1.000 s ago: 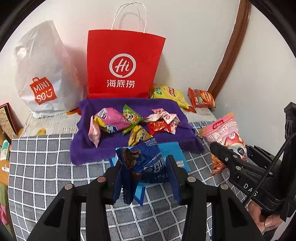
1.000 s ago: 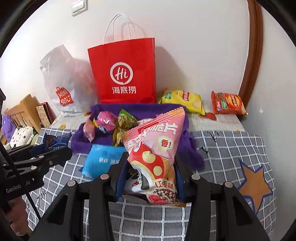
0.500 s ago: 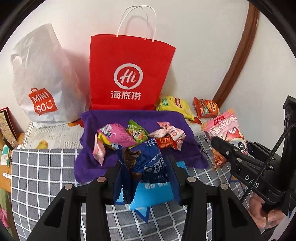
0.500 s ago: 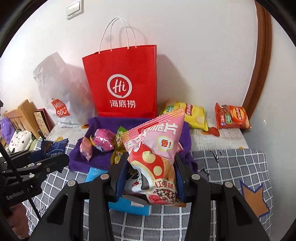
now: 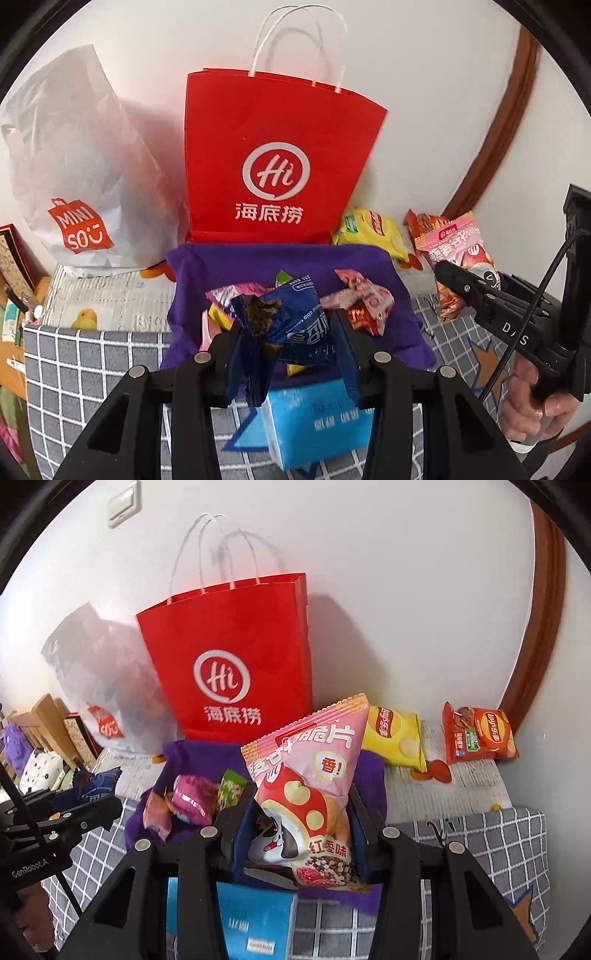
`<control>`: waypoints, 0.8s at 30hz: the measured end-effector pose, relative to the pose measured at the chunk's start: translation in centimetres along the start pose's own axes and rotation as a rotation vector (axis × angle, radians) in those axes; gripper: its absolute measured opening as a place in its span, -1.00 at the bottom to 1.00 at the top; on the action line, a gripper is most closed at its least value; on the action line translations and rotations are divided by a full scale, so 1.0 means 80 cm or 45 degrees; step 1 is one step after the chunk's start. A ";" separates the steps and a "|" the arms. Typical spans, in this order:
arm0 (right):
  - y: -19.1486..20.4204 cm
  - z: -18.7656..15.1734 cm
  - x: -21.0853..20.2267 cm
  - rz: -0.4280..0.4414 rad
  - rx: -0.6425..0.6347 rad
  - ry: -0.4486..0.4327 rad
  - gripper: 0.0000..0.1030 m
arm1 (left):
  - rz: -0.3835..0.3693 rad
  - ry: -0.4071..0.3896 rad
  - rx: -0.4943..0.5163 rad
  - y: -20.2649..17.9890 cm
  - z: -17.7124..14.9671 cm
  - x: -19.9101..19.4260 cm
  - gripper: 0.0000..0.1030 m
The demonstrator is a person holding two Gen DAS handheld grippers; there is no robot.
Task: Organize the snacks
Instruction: 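Lift both held packets and carry them up toward the purple towel, then lower and open right tool on the towel while left tool releases the blue packet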
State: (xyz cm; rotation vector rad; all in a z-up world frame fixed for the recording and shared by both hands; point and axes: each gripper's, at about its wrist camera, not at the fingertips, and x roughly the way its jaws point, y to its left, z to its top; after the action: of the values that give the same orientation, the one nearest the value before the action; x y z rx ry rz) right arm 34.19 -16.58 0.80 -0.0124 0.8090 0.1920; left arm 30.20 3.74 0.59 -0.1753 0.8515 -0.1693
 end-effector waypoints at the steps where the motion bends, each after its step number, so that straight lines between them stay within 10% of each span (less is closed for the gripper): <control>1: -0.003 0.004 0.004 0.004 0.006 0.000 -0.14 | -0.001 -0.001 -0.006 0.002 0.005 0.004 -0.20; 24: -0.075 -0.004 0.133 -0.008 0.107 0.208 -0.13 | 0.000 0.063 -0.157 0.064 0.030 0.102 -0.20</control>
State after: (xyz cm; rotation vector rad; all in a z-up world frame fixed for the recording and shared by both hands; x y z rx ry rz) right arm 42.21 -20.75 -7.47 0.0489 0.9791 0.1523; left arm 37.67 7.16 -4.96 -0.2875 0.9114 -0.1217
